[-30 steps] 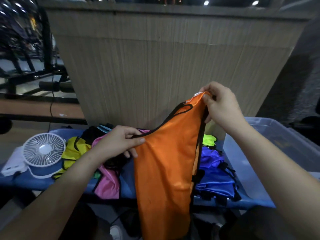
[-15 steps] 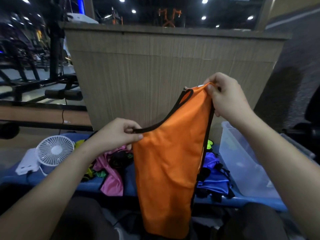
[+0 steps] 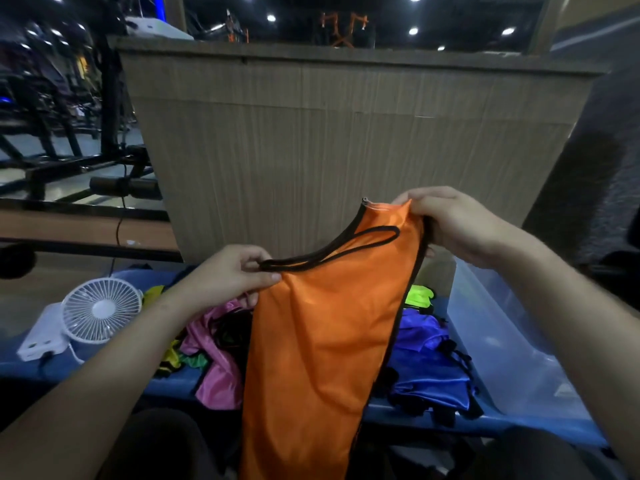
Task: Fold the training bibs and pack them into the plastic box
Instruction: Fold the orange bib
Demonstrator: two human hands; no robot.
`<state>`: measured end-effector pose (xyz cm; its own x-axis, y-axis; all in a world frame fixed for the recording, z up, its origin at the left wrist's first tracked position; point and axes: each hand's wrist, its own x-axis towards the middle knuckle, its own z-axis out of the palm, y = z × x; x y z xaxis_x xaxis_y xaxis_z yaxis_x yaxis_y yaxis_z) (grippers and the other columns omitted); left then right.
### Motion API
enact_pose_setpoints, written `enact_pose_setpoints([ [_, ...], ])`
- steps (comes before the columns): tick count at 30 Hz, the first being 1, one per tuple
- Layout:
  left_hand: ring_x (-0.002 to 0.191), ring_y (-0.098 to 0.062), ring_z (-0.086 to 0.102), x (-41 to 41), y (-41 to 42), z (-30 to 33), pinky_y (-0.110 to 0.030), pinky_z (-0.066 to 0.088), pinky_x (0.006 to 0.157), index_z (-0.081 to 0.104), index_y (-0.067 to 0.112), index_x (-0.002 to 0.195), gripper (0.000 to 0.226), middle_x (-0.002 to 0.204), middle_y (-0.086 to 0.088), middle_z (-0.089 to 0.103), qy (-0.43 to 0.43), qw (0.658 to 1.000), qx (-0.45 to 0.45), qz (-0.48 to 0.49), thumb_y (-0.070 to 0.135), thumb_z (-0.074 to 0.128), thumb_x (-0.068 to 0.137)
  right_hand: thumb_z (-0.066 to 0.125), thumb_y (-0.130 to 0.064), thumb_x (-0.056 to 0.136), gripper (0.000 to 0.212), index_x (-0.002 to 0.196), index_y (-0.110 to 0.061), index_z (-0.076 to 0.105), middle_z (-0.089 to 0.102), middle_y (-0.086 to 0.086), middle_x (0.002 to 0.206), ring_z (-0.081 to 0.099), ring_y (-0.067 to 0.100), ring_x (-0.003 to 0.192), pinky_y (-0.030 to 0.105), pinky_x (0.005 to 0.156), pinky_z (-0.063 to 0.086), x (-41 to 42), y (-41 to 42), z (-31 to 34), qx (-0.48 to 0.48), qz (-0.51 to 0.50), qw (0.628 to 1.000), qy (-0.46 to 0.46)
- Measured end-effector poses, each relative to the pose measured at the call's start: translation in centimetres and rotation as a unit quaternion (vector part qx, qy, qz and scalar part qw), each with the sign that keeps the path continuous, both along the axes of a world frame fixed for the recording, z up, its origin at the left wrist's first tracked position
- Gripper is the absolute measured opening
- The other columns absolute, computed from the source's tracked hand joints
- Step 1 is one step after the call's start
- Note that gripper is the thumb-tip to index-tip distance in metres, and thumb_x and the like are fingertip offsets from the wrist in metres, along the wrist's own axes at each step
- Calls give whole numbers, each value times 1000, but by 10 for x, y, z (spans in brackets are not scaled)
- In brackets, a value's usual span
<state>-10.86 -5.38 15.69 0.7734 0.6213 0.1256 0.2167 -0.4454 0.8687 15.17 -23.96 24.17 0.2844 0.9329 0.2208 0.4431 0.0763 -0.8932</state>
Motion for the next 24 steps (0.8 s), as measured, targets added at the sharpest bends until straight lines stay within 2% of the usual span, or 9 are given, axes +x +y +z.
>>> enact_pose_setpoints([
  [2,50,-17,59,3,3,-4,-25,50,49,65,2,91,10,55,-3,62,9,1000,-6,-8,12,69,93,32,0,94,35,83,-9,65,43,4,56,38,16,48,24,45,26,0,9,-9,-9,-48,999,-1],
  [4,52,-18,60,5,4,-9,-28,50,50,64,2,91,11,57,-3,62,10,1000,-10,-17,12,69,93,33,-5,94,35,83,-14,65,40,4,60,35,15,50,23,47,22,-2,14,-18,-23,-72,997,5],
  [8,53,-20,59,7,4,-23,-29,50,50,64,1,91,12,60,-7,61,11,999,-27,-23,11,69,93,43,-28,105,27,106,-19,69,46,-5,63,37,7,44,16,36,26,-1,13,-29,-58,-62,995,52],
  [10,51,-19,58,9,0,-29,-26,50,48,63,3,90,11,61,-9,61,17,998,-41,-32,12,69,93,49,-35,104,23,116,-25,66,49,-8,64,36,5,41,15,33,27,1,10,-37,-64,-41,993,96],
  [13,48,-15,59,10,-3,-39,-24,50,47,61,7,88,9,59,-4,62,36,996,-60,-50,12,68,93,54,-26,101,17,114,-24,64,51,-4,63,33,5,37,14,32,25,5,9,-48,-52,-12,984,169],
  [15,48,-13,59,12,-6,-45,-23,50,48,60,9,86,10,58,-2,62,45,994,-74,-64,11,67,94,54,-15,101,11,101,-21,63,52,3,70,39,7,43,17,34,30,7,10,-54,-27,-20,983,180],
  [19,48,-13,60,16,-10,-54,-23,51,48,59,9,86,11,59,-1,63,57,991,-90,-76,10,67,94,47,10,95,34,73,-15,56,56,14,83,50,16,66,20,50,38,13,12,-67,16,-50,981,185],
  [21,51,-14,61,17,-12,-56,-24,51,50,60,9,87,11,61,-2,64,63,991,-86,-79,12,67,94,41,16,91,40,65,-12,55,54,15,78,45,14,59,17,45,32,16,10,-71,-4,-77,987,140],
  [24,53,-16,62,17,-11,-60,-25,52,52,61,9,87,10,64,-3,64,64,991,-84,-82,12,68,94,36,15,88,40,66,-5,63,56,16,69,36,9,44,16,38,25,18,3,-72,-62,-106,992,-30],
])
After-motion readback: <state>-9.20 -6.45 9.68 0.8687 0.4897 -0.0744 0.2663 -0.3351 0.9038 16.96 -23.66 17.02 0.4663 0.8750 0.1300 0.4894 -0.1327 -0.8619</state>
